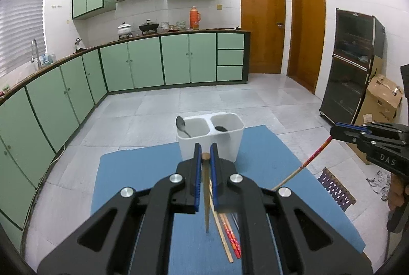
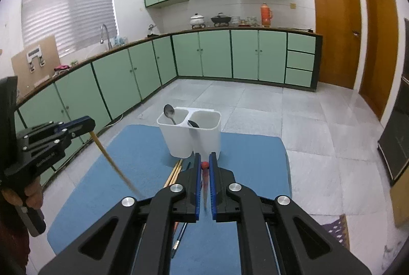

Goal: Organize utensils
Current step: 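Insert the wooden chopstick into the holder with the left tool while the right inserts the red one, then open both tools and move them back over the remaining chopsticks, then grasp a black chopstick with the right tool while the left tool grasps a wooden chopstick, then lift the held chopsticks with both tools toward the white holder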

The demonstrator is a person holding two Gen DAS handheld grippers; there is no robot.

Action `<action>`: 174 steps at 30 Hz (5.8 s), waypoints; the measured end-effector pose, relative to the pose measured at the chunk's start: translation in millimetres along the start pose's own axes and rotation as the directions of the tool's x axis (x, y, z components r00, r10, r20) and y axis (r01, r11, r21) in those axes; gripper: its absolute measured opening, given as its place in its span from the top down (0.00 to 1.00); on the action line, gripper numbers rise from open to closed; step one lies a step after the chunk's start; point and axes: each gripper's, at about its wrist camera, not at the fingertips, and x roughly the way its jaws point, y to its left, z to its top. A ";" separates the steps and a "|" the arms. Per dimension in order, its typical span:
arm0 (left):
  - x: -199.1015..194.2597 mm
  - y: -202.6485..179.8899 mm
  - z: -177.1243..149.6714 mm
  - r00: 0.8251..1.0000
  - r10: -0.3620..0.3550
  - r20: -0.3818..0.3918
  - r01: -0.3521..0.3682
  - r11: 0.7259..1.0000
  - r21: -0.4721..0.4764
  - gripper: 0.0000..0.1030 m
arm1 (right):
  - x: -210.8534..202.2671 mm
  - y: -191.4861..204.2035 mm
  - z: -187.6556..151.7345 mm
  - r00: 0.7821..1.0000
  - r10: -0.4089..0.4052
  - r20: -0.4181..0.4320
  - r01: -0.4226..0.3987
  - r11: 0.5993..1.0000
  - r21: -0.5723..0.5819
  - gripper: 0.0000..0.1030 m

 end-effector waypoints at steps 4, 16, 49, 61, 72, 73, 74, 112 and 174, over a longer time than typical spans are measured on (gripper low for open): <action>2.6 2.7 7.8 1.000 -0.007 0.003 0.007 1.000 -0.005 0.94 | 7.4 2.9 13.2 1.000 0.020 -0.016 -0.021 0.999 -0.024 0.94; 2.0 12.0 23.8 0.999 -0.011 0.051 0.012 1.000 -0.021 0.94 | 6.9 6.0 41.2 0.999 0.046 0.010 -0.045 0.997 -0.069 0.94; 142.1 9.2 112.4 0.988 0.037 0.148 -0.034 0.999 -0.025 0.94 | 116.6 -9.3 129.8 0.997 0.061 0.049 -0.058 0.996 -0.060 0.94; 162.8 37.8 84.0 0.998 0.038 0.056 -0.036 0.999 -0.040 0.90 | 147.7 -11.6 102.2 0.999 0.038 -0.028 -0.039 0.998 -0.049 0.94; 126.1 61.9 81.8 0.993 0.066 0.093 -0.055 0.992 -0.109 0.39 | 115.1 -37.1 97.4 1.000 -0.007 0.024 0.007 1.000 0.008 0.47; 119.0 63.2 79.5 0.992 0.071 0.103 -0.059 0.991 -0.117 0.34 | 109.1 -39.7 95.0 0.999 -0.012 0.034 0.012 1.000 0.013 0.43; 114.3 62.1 77.6 0.991 0.072 0.109 -0.058 0.991 -0.120 0.30 | 104.3 -41.4 92.4 0.999 -0.016 0.041 0.015 1.000 0.018 0.38; 47.9 24.1 -170.2 0.951 0.153 -0.269 -0.189 0.975 -0.114 0.08 | 74.0 30.4 -177.5 0.967 -0.120 -0.226 0.130 0.991 0.029 0.29; 61.1 -23.7 -186.9 0.943 0.006 -0.333 -0.064 0.985 -0.163 0.94 | 82.8 33.7 -187.2 0.967 -0.046 -0.249 0.069 0.994 0.087 0.94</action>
